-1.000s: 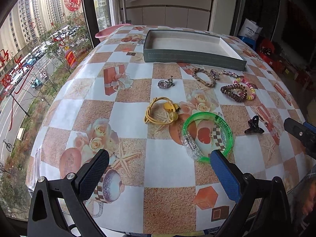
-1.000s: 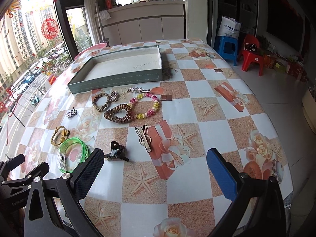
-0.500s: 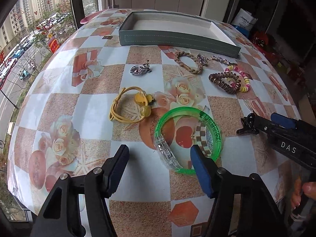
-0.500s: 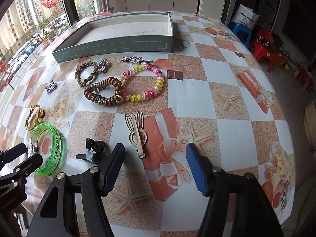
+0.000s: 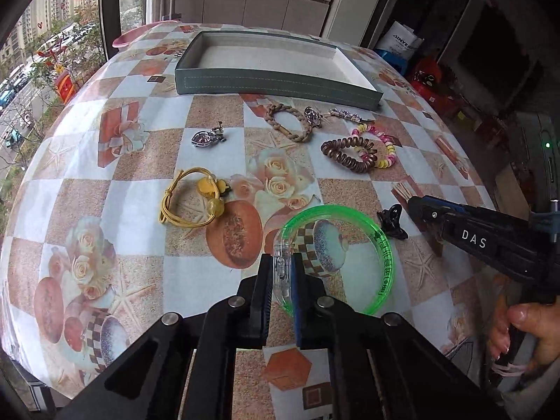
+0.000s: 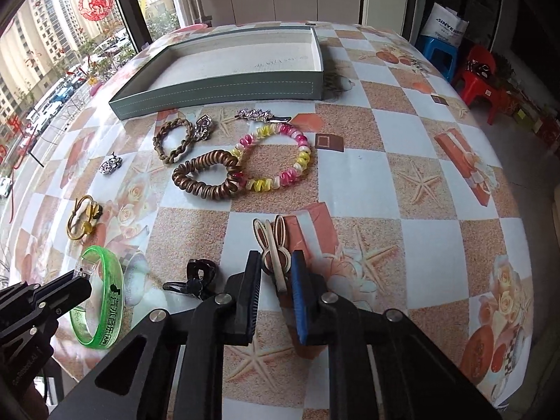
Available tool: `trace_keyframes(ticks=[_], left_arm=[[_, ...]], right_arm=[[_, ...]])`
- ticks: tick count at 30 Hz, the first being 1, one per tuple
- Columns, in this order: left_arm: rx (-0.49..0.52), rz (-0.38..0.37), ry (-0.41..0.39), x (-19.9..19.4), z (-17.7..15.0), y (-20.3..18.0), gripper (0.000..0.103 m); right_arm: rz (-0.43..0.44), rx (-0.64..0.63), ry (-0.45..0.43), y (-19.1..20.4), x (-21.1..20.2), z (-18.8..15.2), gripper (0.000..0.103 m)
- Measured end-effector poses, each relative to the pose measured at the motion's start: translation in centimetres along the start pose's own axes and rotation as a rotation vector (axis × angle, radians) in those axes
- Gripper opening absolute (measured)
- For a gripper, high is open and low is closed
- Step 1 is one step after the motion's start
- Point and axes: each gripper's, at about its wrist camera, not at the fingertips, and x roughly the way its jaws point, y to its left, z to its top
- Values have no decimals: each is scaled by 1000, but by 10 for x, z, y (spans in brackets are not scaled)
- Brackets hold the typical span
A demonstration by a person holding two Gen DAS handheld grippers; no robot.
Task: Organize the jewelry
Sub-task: 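Grasp the green bangle with the left tool while the right tool grasps the beige bunny clip, then carry the bangle and bunny clip into the gray tray with both tools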
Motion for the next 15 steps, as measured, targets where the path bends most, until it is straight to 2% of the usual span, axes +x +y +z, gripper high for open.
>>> trace_keyframes(ticks=[7,10,15], left_arm=[[-6,-34,-59,-30,38,8,22],[7,-41,-83,-37,67,11,22],[10,-28,-134,-40,126,20,22]], right_arm=[[80,35,-69,-7,-35,25,18],[129,44,-89,-7,-45,51,18],[134,13,-138,-2,-54,106,18]])
